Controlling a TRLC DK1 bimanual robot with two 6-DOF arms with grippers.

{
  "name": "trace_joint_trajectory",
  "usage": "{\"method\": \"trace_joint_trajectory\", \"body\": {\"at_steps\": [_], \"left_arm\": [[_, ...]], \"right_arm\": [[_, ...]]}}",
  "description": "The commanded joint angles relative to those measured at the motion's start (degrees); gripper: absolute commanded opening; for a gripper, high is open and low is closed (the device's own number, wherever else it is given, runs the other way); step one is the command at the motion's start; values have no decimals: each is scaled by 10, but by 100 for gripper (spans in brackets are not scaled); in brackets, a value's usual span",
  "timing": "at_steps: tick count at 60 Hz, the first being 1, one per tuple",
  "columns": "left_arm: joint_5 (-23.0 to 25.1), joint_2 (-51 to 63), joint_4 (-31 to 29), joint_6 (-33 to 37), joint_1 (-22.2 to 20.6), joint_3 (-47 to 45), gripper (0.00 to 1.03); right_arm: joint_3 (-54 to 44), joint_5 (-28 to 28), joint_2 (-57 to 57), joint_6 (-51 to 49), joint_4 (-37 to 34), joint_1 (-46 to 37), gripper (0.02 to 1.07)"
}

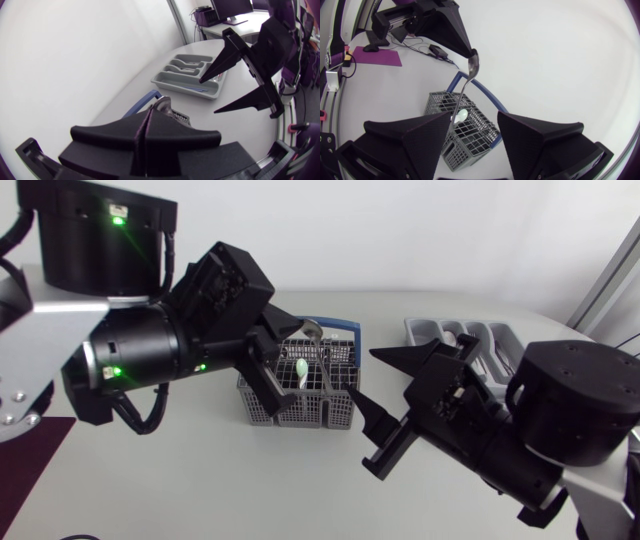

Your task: Unload the cutlery basket into the drawer organizer.

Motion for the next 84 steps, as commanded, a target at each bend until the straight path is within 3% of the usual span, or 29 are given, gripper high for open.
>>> {"method": "trace_joint_trajectory", "body": {"at_steps": [1,17,25,48,55,73,84], "left_arm": [[-4,17,8,-77,-4,21,9],[-4,29,24,-162,-7,33,9],[-4,33,25,-166,-16,40,9],[-4,39,33,-161,-39,45,9],[-4,42,36,-160,-44,42,9],[-4,49,42,-159,-49,41,9],[-4,49,49,-159,-51,39,9]], "right_arm": [[-18,20,-4,19,12,12,70],[2,51,5,59,14,24,70],[17,34,19,75,7,24,61],[47,17,74,103,15,9,61],[55,12,79,103,19,-2,52],[68,2,87,106,23,-25,46],[67,-36,88,114,10,-40,38]]}}
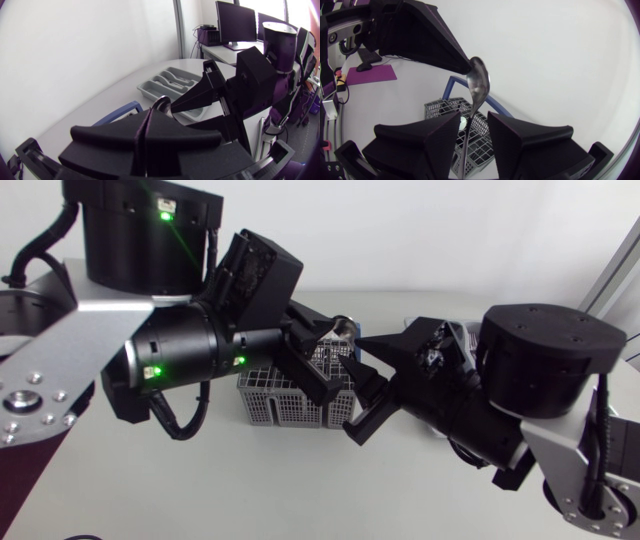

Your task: Unload the cutlery basket into the drawer organizer.

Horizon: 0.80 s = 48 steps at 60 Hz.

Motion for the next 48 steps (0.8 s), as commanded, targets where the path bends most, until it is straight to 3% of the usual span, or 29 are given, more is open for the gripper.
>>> {"method": "trace_joint_trajectory", "body": {"at_steps": [1,7,15,33,39,40,45,48], "left_arm": [[-2,6,15,-8,-6,11,9],[-3,7,18,-10,-9,6,9],[-2,6,21,-9,-9,2,9],[-7,2,34,-4,-8,-7,10],[-10,-3,43,0,-10,-10,37],[-11,-4,44,1,-11,-9,51],[-17,-8,51,3,-7,-7,79],[-17,-12,55,6,-1,-6,88]], "right_arm": [[9,-10,7,20,-4,-6,38],[11,-19,7,20,-11,-8,21],[13,-28,6,20,-16,-8,8],[17,-50,4,23,-46,-7,8],[22,-65,5,23,-61,-8,8],[23,-72,5,24,-68,-9,8],[24,-93,5,23,-85,-12,8],[24,-108,5,23,-95,-19,8]]}}
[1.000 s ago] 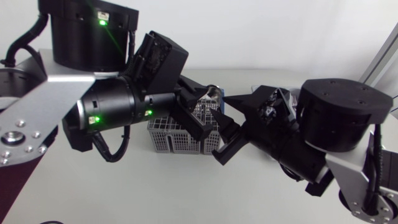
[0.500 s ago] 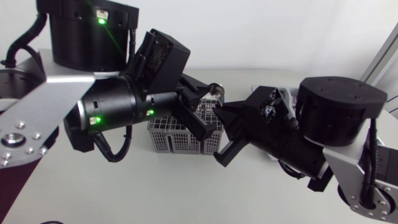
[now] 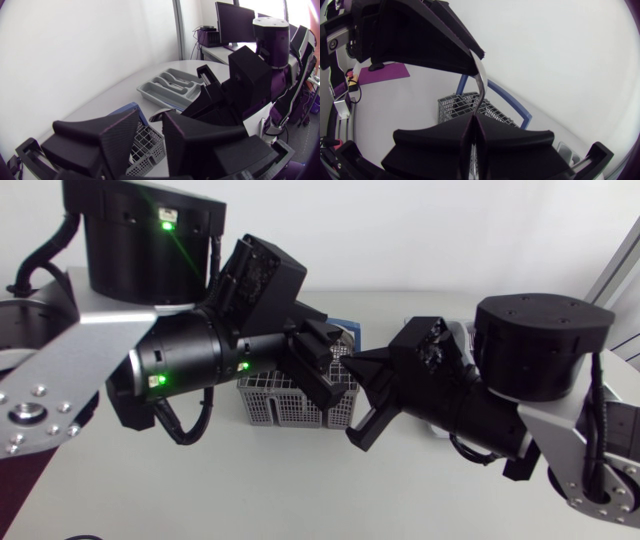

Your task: Unload the cutlery basket into the drawer organizer.

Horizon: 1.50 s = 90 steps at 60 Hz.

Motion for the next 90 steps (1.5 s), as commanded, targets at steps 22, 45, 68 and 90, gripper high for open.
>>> {"method": "trace_joint_trajectory", "body": {"at_steps": [22,45,68,90], "left_arm": [[-9,-64,37,27,45,11,98],[-16,-71,31,87,67,-10,97],[40,-61,-52,111,76,11,96],[177,-5,-221,215,93,81,96]], "right_arm": [[-11,-146,-13,-39,-102,-107,8],[-28,-270,-21,-174,-180,-296,8],[-3,-370,49,-436,-284,-515,8],[33,-381,119,-621,-331,-584,8]]}}
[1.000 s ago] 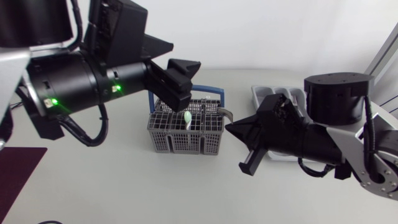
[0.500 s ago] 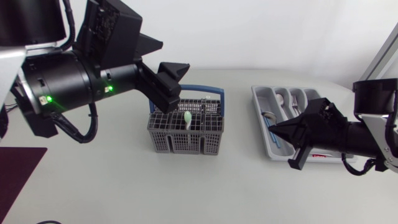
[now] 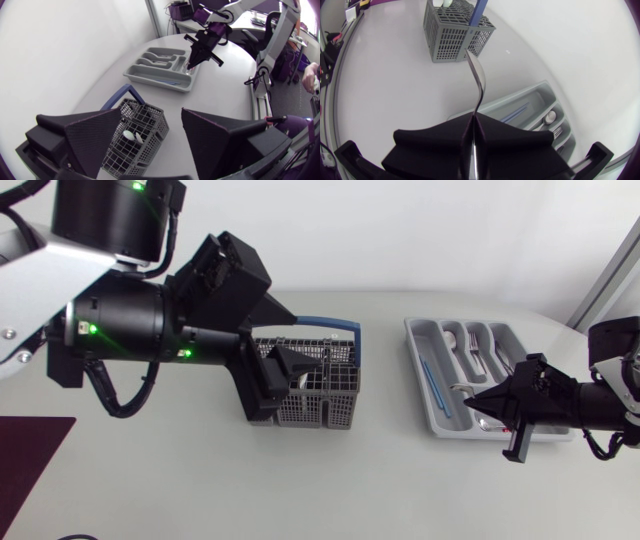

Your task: Unload the cutlery basket into the drawer organizer.

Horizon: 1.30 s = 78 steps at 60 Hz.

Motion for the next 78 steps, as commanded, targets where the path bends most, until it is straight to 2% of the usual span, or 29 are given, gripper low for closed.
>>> {"method": "trace_joint_trajectory", "body": {"at_steps": [1,5,14,29,40,53,58,68,78], "left_arm": [[12,11,-15,36,2,24,96],[18,24,-49,62,-2,31,96],[19,40,-71,92,-1,39,96],[19,54,-75,113,3,35,96],[19,67,-75,122,8,33,96],[18,87,-74,133,10,36,96],[13,94,-74,138,10,38,96],[6,103,-73,142,11,40,96],[-3,104,-72,154,17,39,96]], "right_arm": [[14,-1,23,-57,-9,-11,8],[21,8,43,-98,-12,-21,8],[40,33,80,-172,-15,-45,8],[102,91,180,-287,-25,-96,8],[135,125,232,-330,-25,-128,8],[125,157,249,-355,-17,-131,9],[120,166,255,-355,1,-130,21],[108,172,253,-351,20,-131,39],[108,157,210,-319,16,-130,49]]}}
